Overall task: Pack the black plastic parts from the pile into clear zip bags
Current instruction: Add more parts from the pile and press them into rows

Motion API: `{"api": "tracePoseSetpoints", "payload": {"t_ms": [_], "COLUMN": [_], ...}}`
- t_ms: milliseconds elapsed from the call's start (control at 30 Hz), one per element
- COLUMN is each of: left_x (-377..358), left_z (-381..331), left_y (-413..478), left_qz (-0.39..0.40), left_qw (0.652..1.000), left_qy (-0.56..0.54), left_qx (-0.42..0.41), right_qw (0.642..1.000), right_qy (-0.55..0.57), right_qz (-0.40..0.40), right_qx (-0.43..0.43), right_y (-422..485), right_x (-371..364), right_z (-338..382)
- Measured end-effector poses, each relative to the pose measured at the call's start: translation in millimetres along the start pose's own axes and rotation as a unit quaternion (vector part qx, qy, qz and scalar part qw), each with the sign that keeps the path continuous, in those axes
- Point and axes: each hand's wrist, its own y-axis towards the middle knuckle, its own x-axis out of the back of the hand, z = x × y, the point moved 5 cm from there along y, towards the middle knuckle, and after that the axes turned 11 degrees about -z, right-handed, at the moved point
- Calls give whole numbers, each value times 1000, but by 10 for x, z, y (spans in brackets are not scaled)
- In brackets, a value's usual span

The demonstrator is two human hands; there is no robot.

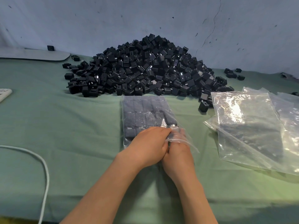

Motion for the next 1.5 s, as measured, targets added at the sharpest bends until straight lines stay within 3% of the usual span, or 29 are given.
{"api": "tracePoseSetpoints", "payload": {"t_ms": [433, 533, 633, 733, 800, 900, 967, 1033, 1133, 1233, 1500], "left_x": [-19, -13, 5, -4, -24, 35, 111, 177, 117, -31, -104], "left_z": [20, 30, 51, 49, 0, -34, -44, -28, 82, 172, 209], "left_y": [10, 7, -8, -57, -105, -135, -98, -5, 137, 226, 249], "left_qz": [15, 14, 9, 30, 69, 122, 107, 28, -50, -34, -58], "left_qw": [1000, 1000, 1000, 999, 996, 992, 989, 991, 996, 998, 998], "left_qy": [2, 6, 14, 30, 28, -33, -102, -134, -63, 16, 21], "left_qx": [-16, -17, -15, -26, -45, -25, -4, 5, 29, 44, 31], "right_qw": [1000, 998, 988, 987, 993, 998, 995, 994, 991, 990, 986], "right_qy": [-25, -53, -98, -58, -19, 26, 14, -10, -15, -7, 46], "right_qz": [-4, 34, 109, 146, 117, -11, -54, -47, -30, -49, -76], "right_qx": [9, -1, 50, 45, -8, -57, -78, -101, -127, -134, -139], "right_y": [-89, -90, -198, -237, -129, 128, 280, 402, 504, 529, 494], "right_x": [16, 41, 149, 458, 639, 763, 670, 483, 244, 146, 86], "right_z": [0, 21, 103, 233, 239, 150, 50, -92, -260, -339, -430]}}
